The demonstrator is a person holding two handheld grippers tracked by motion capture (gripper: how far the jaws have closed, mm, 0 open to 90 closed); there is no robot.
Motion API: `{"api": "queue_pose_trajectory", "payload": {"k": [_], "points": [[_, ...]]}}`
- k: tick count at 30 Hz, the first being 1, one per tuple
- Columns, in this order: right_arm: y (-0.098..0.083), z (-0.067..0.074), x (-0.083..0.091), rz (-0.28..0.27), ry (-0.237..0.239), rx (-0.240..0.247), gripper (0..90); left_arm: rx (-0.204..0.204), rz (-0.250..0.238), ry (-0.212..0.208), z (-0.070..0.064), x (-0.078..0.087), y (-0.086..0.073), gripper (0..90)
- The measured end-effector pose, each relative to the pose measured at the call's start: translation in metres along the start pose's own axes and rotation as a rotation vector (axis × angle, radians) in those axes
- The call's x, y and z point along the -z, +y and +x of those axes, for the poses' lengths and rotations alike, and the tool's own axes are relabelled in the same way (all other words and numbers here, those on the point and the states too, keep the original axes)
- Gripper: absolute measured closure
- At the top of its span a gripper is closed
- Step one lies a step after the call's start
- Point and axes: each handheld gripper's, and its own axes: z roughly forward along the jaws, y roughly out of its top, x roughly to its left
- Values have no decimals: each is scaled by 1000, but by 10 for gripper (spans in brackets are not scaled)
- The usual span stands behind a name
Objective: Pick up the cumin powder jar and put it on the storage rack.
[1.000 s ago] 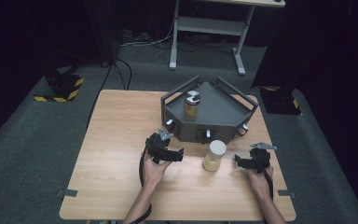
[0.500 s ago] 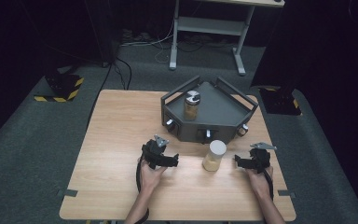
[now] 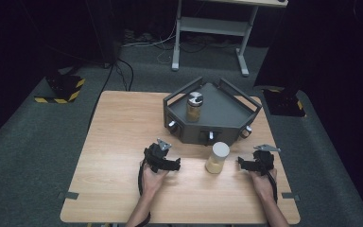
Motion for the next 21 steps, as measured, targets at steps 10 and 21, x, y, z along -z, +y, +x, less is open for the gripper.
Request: {"api": "queue_pose_trajectory", "payload": {"k": [10, 21], "points": [[0, 0, 0, 0, 0, 0, 53, 18, 2, 9, 0, -4, -6, 12], [0, 0, 0, 0, 0, 0, 53, -26, 28, 52, -10, -7, -1, 10]]}}
